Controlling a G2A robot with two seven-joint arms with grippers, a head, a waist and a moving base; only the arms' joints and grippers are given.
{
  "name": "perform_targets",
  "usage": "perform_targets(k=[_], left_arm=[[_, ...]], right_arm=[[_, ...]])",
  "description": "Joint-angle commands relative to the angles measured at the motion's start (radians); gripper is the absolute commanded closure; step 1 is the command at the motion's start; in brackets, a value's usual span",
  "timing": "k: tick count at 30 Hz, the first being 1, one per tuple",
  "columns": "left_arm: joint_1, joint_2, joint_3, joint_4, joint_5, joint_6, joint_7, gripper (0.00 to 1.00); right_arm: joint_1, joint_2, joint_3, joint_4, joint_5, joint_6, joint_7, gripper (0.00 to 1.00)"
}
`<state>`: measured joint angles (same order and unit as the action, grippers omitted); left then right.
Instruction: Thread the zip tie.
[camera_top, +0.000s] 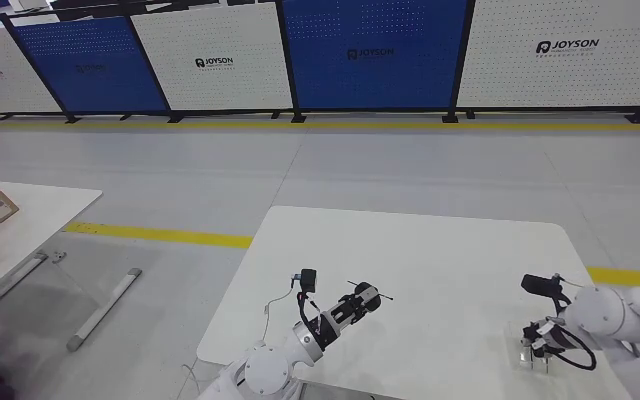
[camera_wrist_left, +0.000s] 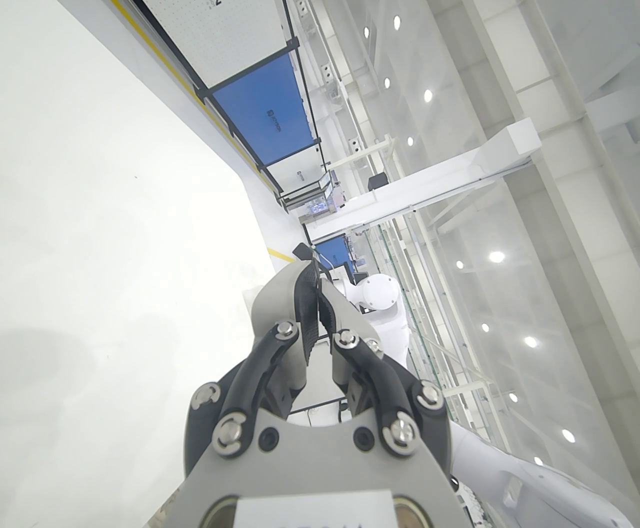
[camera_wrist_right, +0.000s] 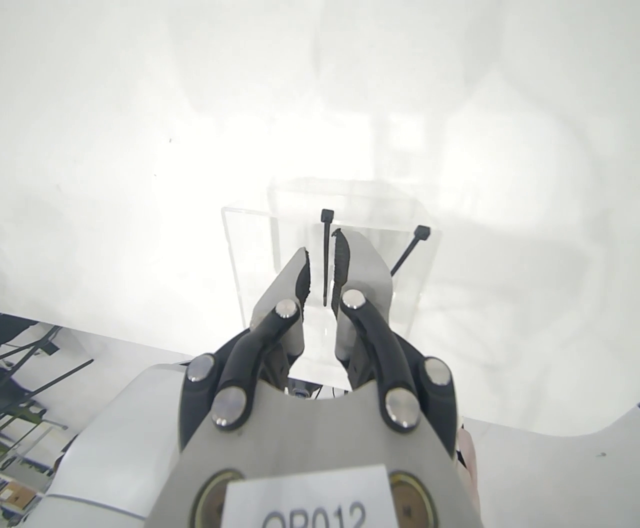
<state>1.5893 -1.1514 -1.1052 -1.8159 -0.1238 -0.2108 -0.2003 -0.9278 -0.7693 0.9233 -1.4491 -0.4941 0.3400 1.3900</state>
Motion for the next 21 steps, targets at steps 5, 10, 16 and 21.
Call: perform_targets(k=[5,10,16,21], left_arm=[[0.0,0.0,0.0,0.0,0.0,0.0,0.0,1.0],[0.0,0.0,0.0,0.0,0.0,0.0,0.0,1.0],[0.0,0.0,0.0,0.0,0.0,0.0,0.0,1.0],[0.0,0.0,0.0,0.0,0.0,0.0,0.0,1.0]], right_arm=[[0.015,-0.005,-0.021,0.023,-0.002,0.0,0.0,0.94],[0.025,-0.008,-0.031,0.036,0.001,0.0,0.0,1.0],[0.022,-0.006,-0.024,0.02,-0.005,0.0,0.0,1.0],[-0.018,0.01,0.036,-0.048,-0.013,0.0,0.0,1.0]])
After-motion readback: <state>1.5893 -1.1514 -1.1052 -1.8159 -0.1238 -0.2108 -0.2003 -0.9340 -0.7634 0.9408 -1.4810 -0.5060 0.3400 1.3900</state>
